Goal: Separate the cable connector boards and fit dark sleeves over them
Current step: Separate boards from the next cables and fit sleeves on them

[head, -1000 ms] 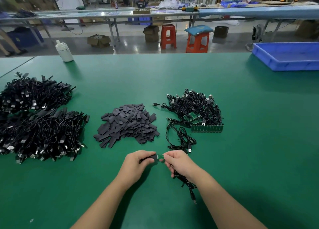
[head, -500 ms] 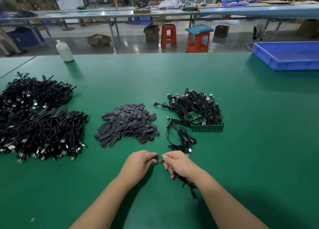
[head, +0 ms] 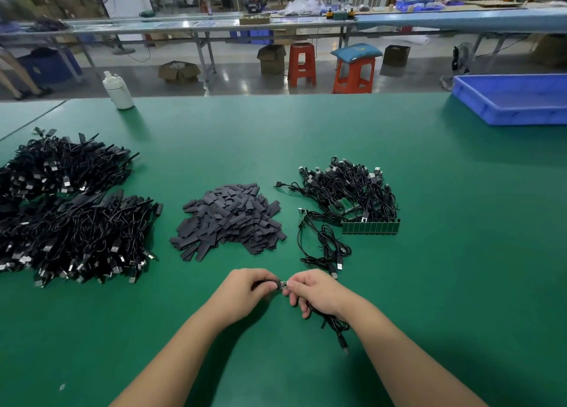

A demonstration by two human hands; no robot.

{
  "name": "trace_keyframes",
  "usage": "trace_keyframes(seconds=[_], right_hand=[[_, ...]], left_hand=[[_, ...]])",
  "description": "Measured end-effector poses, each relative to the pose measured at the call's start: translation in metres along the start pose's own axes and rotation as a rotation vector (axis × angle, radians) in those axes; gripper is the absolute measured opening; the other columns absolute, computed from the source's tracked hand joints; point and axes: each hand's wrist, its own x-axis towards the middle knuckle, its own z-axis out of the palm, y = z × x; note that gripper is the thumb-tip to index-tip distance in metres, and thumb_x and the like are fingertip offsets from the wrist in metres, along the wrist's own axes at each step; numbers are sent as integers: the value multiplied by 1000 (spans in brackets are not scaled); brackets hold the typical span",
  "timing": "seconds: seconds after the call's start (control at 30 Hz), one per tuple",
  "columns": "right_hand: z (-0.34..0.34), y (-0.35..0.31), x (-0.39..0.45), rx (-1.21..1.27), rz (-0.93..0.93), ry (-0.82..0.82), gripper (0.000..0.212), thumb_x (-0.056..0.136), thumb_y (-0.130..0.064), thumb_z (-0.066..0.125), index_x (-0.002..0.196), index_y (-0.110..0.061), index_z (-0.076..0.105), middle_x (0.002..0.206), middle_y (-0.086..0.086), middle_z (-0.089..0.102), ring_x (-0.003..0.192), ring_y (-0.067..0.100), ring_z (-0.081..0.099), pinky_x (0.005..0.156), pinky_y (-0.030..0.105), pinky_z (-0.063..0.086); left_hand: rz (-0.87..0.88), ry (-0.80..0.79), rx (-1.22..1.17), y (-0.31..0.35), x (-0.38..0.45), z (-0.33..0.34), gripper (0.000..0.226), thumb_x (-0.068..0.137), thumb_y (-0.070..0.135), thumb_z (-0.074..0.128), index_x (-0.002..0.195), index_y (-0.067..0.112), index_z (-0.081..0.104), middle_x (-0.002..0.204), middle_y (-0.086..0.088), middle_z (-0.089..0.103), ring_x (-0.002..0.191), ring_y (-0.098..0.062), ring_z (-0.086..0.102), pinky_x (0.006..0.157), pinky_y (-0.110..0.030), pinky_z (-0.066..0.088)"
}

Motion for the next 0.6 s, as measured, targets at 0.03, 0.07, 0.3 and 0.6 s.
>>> trace_keyframes(seconds=[0.03,0.07,0.3,0.6], right_hand=[[0,0,0,18,3,3,25,105,-19,45,96,-5,64,73,2,61,50,9,51,52,25,53],[0,-1,0,28,5,6,25,105,-18,44,96,-4,63,73,2,60,49,9,51,52,25,53],[-1,0,0,60,16,0,27,105,-20,45,92,-6,64,69,1,60,50,9,52,53,26,53],[1,-5,-4,10,10,-4,30,106,-20,44,84,-12,63,58,-9,58,48,7,51,53,24,53]], left_hand=[[54,27,49,0,-1,0,13,92,34,63,102,32,71,89,15,71,80,0,62,76,-21,48],[107,47,110,0,-2,0,17,91,36,65,107,33,70,94,13,69,87,-5,62,81,-25,49],[352,206,349,3,-6,4,22,97,31,56,113,23,69,90,3,69,84,-20,64,71,-31,51],[347,205,357,6,-8,11,20,97,27,58,112,20,69,91,3,69,85,-19,65,72,-32,54]])
